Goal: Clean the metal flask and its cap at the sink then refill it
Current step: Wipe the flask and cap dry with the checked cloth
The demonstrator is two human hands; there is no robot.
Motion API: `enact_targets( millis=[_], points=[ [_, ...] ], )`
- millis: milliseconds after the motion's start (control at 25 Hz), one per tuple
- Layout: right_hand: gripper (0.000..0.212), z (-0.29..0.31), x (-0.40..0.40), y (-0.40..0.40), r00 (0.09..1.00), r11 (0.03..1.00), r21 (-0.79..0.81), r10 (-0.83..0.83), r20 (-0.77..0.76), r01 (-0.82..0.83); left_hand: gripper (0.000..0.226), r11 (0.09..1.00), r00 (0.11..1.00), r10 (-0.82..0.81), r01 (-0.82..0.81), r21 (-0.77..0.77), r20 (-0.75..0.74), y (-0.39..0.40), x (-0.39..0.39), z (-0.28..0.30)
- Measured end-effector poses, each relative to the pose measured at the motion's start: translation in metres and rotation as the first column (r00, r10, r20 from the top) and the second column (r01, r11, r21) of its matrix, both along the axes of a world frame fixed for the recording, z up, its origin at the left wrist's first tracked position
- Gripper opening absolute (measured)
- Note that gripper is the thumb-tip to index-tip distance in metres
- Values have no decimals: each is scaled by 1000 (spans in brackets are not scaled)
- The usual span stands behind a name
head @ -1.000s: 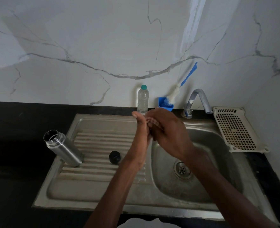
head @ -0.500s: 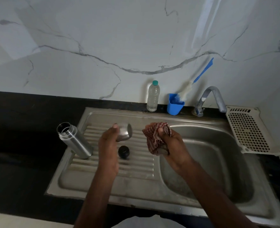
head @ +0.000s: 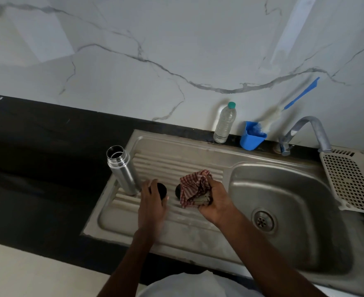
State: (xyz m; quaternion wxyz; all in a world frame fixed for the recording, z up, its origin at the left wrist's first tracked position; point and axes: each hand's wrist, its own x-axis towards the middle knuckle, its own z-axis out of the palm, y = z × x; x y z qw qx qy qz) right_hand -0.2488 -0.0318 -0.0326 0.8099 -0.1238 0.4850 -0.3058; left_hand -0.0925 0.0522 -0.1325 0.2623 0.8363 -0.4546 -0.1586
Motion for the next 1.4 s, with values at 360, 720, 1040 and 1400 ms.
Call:
enact_targets(
  millis=[360,720,1040,1400],
  points=[
    [22,-19,-29,2,998,998,-19,-68,15,68,73,994,987,-35,50,-94,156,-1,-15,3],
    [48,-24,-76,-13,997,997,-41,-68,36,69,52,934,906,-262,152,323,332,-54,-52,17],
    [21,-26,-142,-41,976,977,-32,-206,72,209,51,986,377,-74,-112,-125,-923,-88,-119,47],
    [22,-31,-243,-75,955,957,29,-290,56,289,35,998,37,55,-30,54,-998,-110,-228,67]
  ],
)
